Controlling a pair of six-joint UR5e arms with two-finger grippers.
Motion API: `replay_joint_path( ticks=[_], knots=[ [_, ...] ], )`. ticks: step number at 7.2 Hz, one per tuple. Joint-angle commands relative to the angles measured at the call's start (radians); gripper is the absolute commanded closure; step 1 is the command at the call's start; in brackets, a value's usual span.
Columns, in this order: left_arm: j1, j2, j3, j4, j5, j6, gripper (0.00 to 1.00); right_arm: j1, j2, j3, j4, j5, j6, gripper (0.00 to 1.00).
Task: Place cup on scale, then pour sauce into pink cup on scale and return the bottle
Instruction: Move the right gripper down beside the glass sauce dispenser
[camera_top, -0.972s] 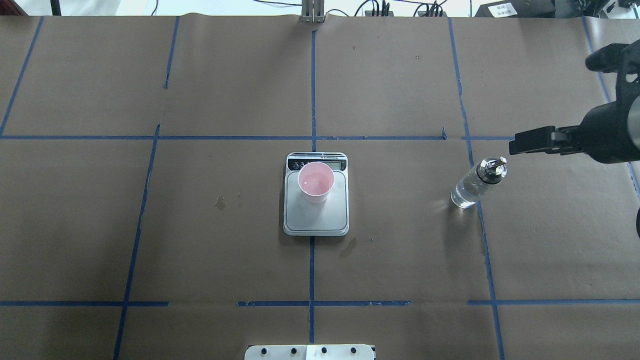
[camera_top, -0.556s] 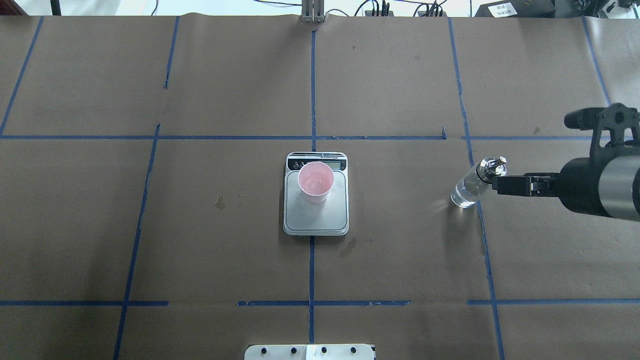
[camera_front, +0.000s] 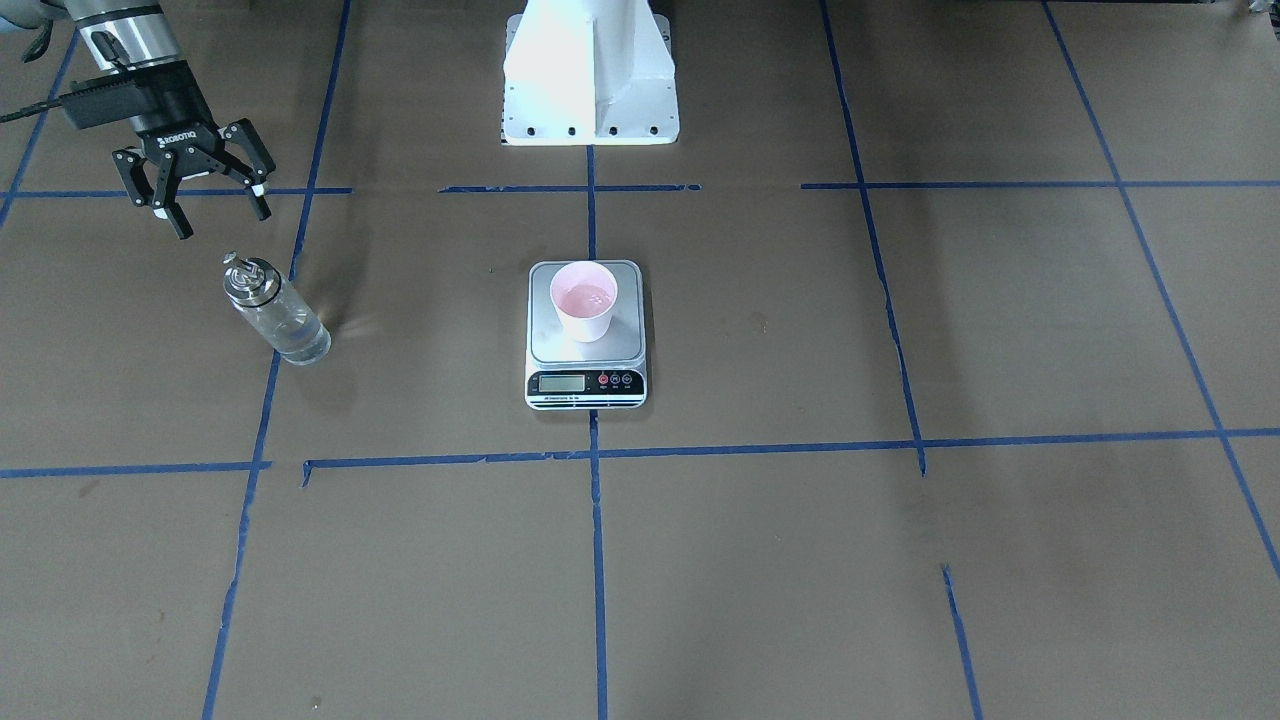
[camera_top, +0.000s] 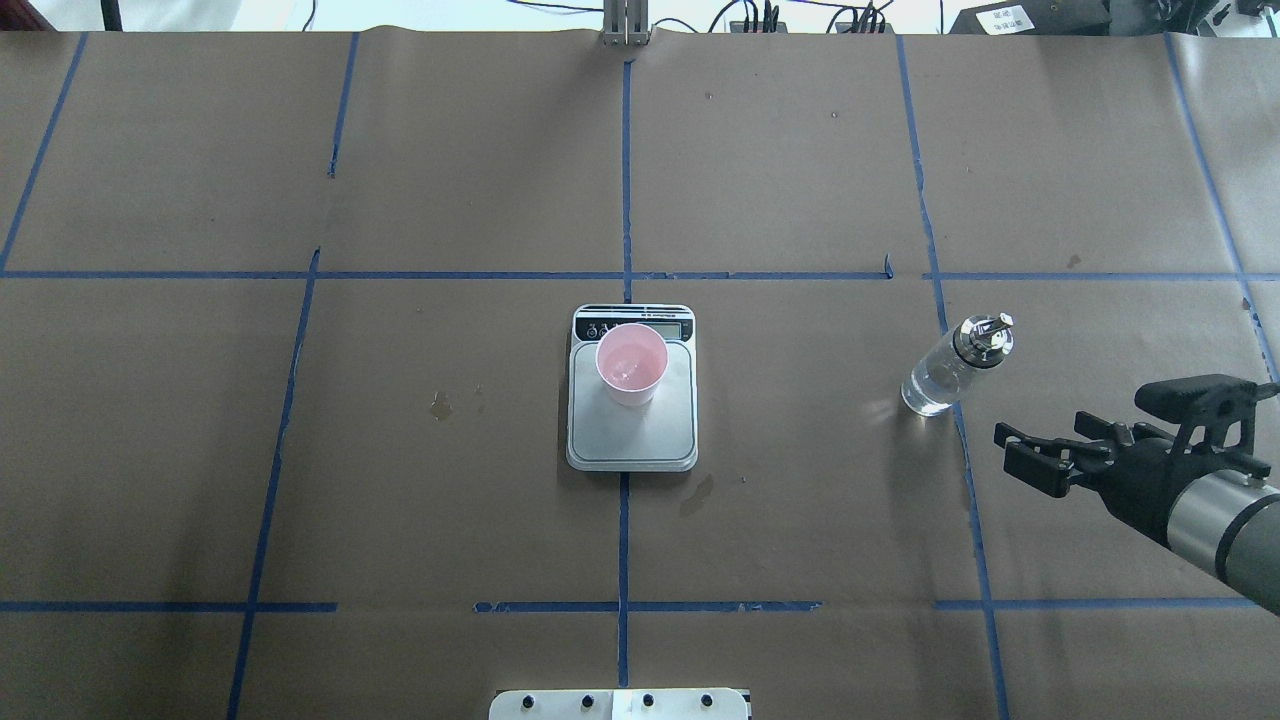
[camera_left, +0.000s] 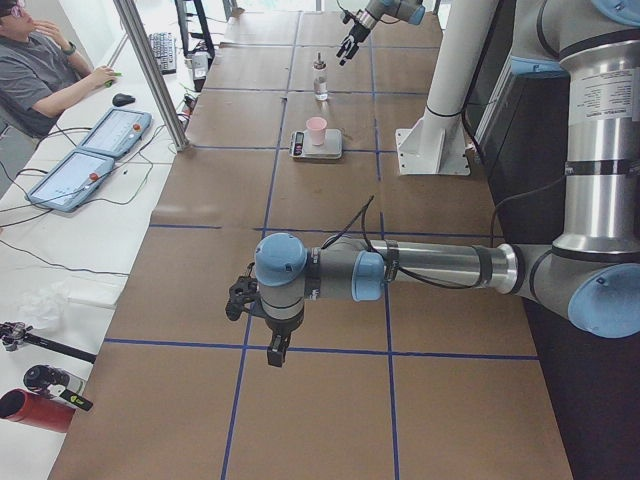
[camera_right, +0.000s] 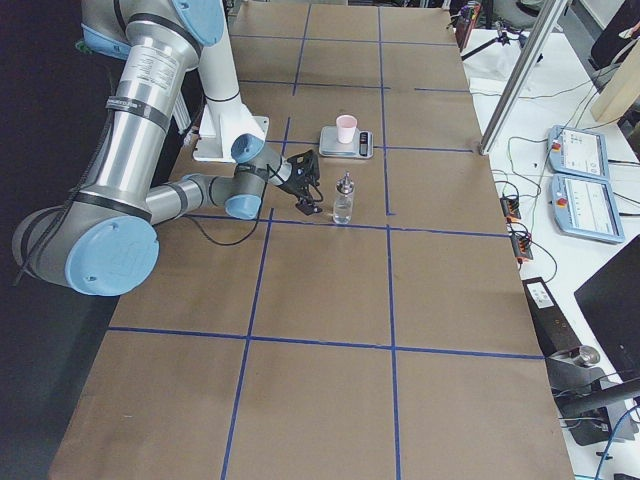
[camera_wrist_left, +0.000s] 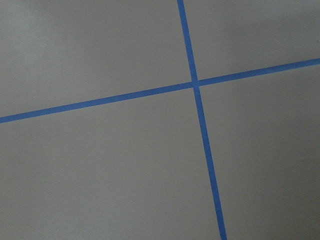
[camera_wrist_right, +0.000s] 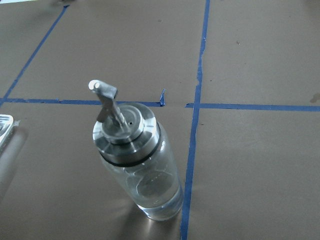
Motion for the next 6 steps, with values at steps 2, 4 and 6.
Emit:
replay_joint_path(
  ticks=[2,4,6],
  knots=[
    [0.0,0.0,0.0,-0.001,0.0,0.0,0.0,-0.104,0.09,-0.133,0.005,-0.213,-0.013,0.0],
    [0.0,0.0,0.0,-0.001,0.0,0.0,0.0,-0.104,0.162,-0.208,0.004,-0.224,-0.05,0.0],
    [-0.001,0.0,0.0,-0.001,0.0,0.0,0.0,-0.101,0.198,-0.224,0.002,-0.227,-0.087,0.0]
  ],
)
